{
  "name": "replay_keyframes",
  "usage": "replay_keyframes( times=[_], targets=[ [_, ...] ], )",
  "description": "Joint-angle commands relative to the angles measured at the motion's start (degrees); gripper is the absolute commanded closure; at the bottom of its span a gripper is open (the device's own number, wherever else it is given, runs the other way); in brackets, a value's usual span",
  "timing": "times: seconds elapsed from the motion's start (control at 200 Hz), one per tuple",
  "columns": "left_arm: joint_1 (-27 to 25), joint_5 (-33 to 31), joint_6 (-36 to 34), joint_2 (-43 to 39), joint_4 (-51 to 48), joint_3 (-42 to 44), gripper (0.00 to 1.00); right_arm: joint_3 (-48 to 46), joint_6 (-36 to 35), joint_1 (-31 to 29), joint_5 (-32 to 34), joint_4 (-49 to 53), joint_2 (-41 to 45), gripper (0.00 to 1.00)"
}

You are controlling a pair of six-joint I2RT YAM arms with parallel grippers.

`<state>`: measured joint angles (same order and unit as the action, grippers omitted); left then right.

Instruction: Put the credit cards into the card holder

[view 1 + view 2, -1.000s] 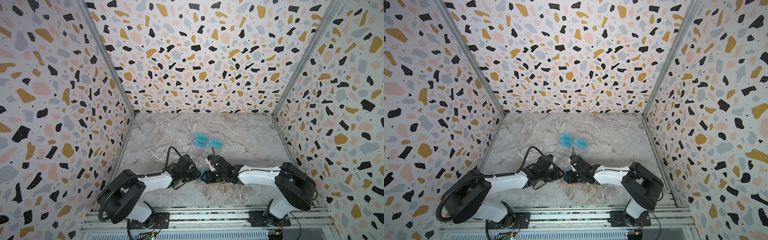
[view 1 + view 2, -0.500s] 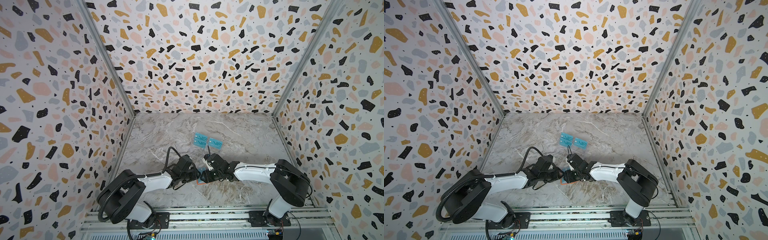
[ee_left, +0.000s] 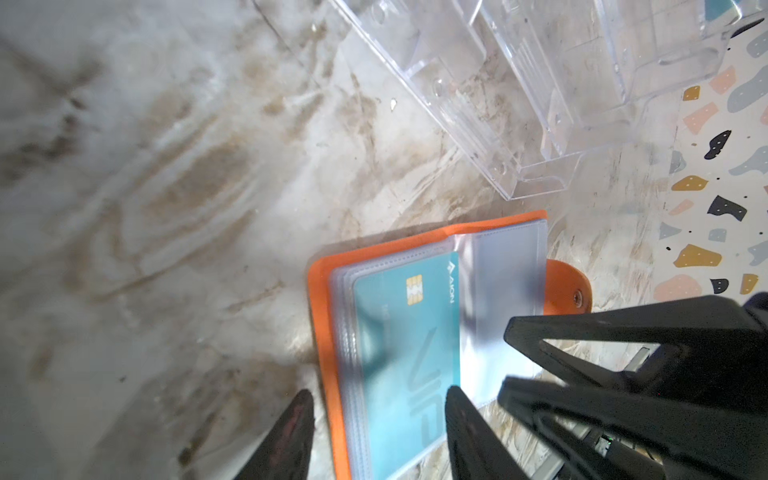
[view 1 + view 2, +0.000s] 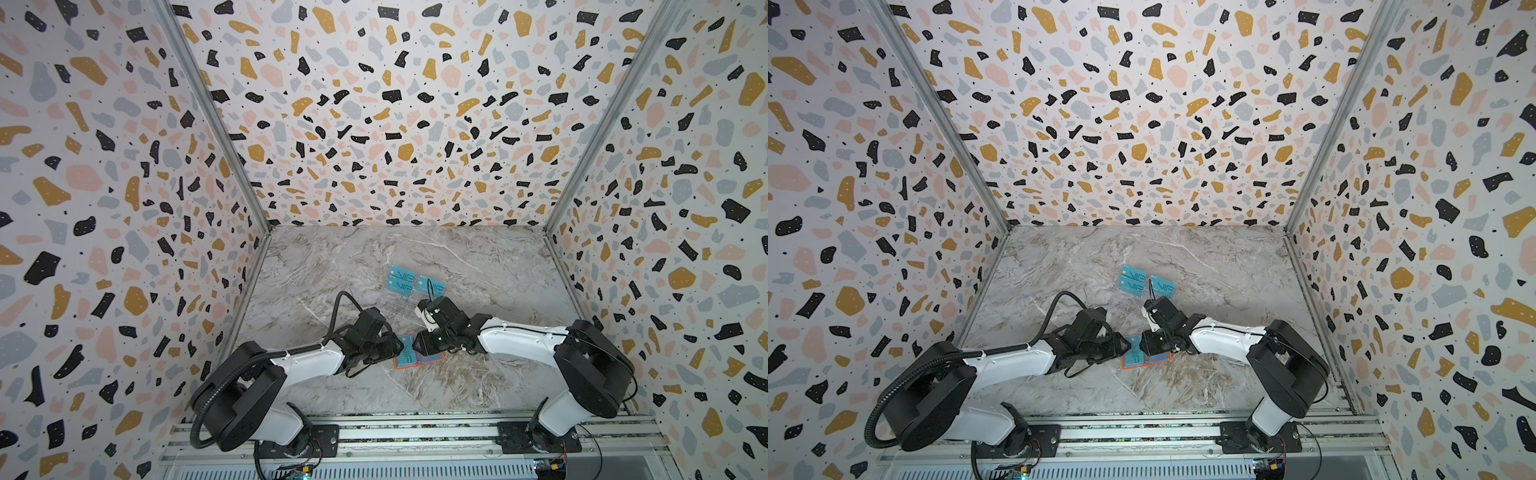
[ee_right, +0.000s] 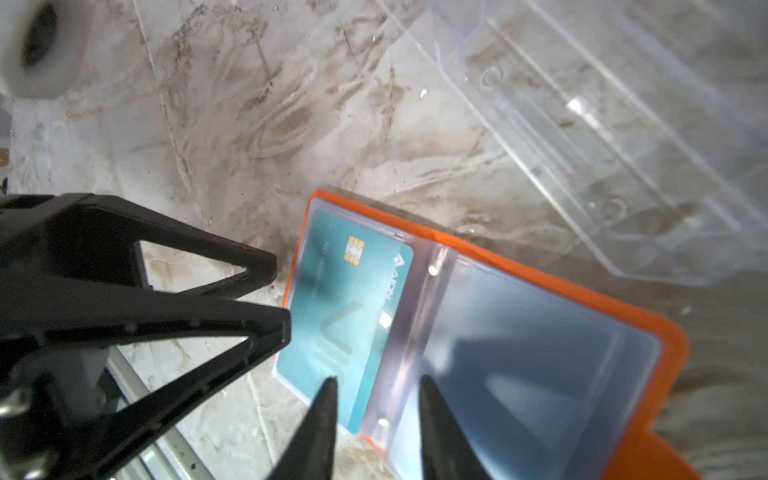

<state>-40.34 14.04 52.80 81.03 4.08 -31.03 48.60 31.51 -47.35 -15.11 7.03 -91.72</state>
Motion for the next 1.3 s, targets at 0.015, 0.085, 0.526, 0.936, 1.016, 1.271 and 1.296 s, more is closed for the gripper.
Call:
replay_keyframes(
  times=[0.015,0.085,0.526,0.936,1.016,1.271,1.296],
  targets=[
    [0.78,0.24,-1.29,-0.80,-1.97,-1.49,0.44,0.10,-2.19,1.39,-1.20,-1.06,-1.06,0.80],
    [0.95,0.95,-1.29,-0.48,-1.90,-1.49,0.42,-1.42,-2.34,2.29,-1.70,-2.29,-1.23,0.84],
    [1.23,6.87,1.19,3.91,3.09,-2.11,0.36,-7.02,-2.84,4.88,-1.84,-5.80,-2.79,0.87],
    [1.26,10.19,5.23,1.12,9.90,-1.85,0.40,-7.65,-2.05,5.20,-2.55,-7.23,-2.75,0.87],
    [1.23,10.48,6.54,-0.37,12.64,-1.41,0.41,-7.34,-2.04,5.17,-2.63,-7.16,-2.75,0.87],
    [1.05,9.72,6.51,-0.14,10.97,-2.00,0.44,-7.27,-1.49,5.08,-3.34,-7.87,-1.70,0.87],
    [1.05,9.32,6.16,0.34,10.70,-2.10,0.44,-7.44,-1.37,5.08,-3.43,-8.06,-1.49,0.87]
  ],
)
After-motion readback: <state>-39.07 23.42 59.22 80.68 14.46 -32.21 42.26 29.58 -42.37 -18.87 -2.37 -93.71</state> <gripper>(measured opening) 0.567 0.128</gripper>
